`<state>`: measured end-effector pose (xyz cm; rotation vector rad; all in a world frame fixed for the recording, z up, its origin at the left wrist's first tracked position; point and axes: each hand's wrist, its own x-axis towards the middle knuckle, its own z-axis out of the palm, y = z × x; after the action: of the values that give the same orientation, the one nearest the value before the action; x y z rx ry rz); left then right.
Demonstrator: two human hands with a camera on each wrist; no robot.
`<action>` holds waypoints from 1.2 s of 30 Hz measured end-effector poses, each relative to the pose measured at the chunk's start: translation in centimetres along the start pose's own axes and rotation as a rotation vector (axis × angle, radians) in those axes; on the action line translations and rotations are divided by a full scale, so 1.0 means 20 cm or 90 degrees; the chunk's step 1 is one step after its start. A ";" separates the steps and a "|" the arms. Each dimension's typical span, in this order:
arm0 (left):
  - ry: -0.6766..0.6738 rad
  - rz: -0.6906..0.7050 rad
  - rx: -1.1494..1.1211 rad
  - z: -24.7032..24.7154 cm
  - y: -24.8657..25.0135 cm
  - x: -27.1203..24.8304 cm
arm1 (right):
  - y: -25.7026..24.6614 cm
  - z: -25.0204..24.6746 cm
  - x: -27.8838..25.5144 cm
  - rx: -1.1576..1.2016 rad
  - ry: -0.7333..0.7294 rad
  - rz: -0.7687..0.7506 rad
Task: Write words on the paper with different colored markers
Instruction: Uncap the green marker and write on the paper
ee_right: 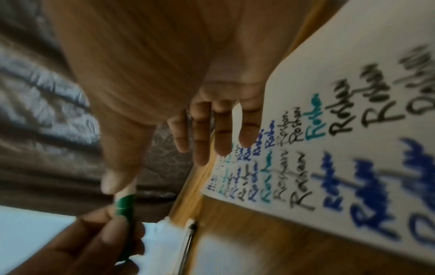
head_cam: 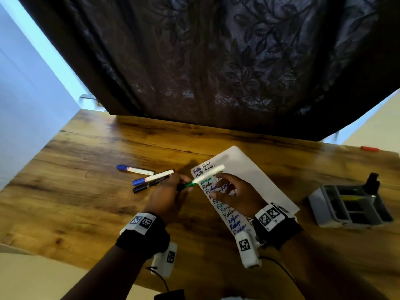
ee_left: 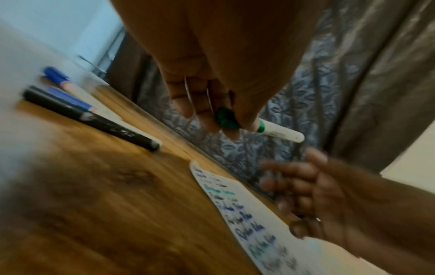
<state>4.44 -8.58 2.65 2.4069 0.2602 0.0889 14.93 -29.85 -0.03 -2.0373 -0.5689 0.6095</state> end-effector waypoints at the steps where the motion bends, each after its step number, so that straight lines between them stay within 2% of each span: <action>1: -0.022 0.044 0.004 0.02 0.05 0.00 | -0.03 -0.01 -0.03 0.087 -0.010 -0.022; 4: -0.087 0.160 -0.029 0.08 0.23 0.03 | -0.08 -0.08 -0.10 0.199 0.023 -0.080; 8: -0.078 0.287 -0.075 0.14 0.44 0.07 | -0.12 -0.20 -0.22 0.295 0.124 -0.065; 13: -0.080 0.340 -0.041 0.23 0.58 0.11 | -0.13 -0.37 -0.37 0.321 0.162 -0.106; 20: -0.152 0.417 -0.030 0.31 0.72 0.07 | -0.10 -0.53 -0.61 0.252 0.128 -0.111; 25: -0.123 0.467 -0.017 0.34 0.78 0.07 | -0.09 -0.56 -0.70 0.241 0.174 -0.102; 36: -0.080 0.505 -0.010 0.33 0.80 0.07 | -0.12 -0.48 -0.71 0.329 0.279 -0.086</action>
<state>9.24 -24.34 8.35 2.3467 -0.7559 0.2921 9.52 -43.41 9.45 -1.5567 -0.2485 0.1855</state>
